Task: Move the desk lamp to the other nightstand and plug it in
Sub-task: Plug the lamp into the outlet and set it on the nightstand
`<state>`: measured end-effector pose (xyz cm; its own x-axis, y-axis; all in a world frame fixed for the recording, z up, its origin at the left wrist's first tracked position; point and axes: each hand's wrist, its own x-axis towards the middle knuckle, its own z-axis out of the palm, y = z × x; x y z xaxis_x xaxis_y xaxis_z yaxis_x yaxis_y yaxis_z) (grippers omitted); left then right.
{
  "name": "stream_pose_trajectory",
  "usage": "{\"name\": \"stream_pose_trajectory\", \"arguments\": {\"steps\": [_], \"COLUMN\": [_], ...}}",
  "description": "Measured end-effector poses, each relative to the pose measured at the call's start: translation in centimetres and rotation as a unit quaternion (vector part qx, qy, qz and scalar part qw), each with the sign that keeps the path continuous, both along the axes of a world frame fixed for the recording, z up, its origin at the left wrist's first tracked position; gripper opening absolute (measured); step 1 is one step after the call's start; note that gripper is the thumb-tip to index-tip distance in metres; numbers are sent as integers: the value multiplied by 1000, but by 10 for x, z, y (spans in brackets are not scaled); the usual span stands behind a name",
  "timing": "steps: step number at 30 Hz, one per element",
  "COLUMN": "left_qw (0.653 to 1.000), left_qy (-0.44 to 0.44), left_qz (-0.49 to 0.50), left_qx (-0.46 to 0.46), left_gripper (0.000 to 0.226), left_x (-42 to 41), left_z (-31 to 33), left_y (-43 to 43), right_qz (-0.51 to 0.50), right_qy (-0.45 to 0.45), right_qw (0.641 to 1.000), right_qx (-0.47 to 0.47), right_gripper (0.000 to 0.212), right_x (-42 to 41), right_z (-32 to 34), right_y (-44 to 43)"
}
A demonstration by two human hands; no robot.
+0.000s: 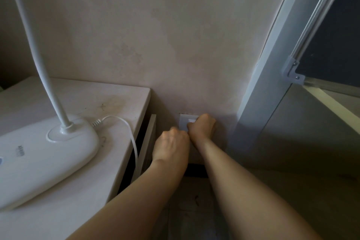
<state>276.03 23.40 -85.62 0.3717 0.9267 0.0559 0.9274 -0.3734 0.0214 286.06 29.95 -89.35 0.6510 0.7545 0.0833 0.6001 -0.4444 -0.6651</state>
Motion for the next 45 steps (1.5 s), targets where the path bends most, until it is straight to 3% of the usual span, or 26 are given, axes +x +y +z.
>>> {"name": "stream_pose_trajectory", "arguments": {"steps": [7,15,23,29,33,45], "left_qw": [1000,1000,999,994,993,986], "left_qy": [5,-4,-30,-85,-77,-63], "left_qz": [4,1,-16,-29,-24,21], "left_qx": [-10,-7,-17,59,84,154], "left_gripper": [23,20,30,47,60,65], "left_x": [0,0,-4,-26,-55,-165], "left_z": [0,1,26,66,88,104], "left_y": [1,2,-15,-33,-42,-74], "right_qz": [51,146,176,197,191,257], "right_qy": [-12,-151,-181,-268,-256,-259], "right_qw": [999,978,967,940,943,924], "right_qx": [-7,-15,43,74,96,114], "right_gripper": [32,25,23,37,48,57], "right_x": [4,1,0,-28,-52,-127], "right_z": [3,19,39,69,88,119], "right_y": [-15,-55,-111,-135,-150,-170]}}
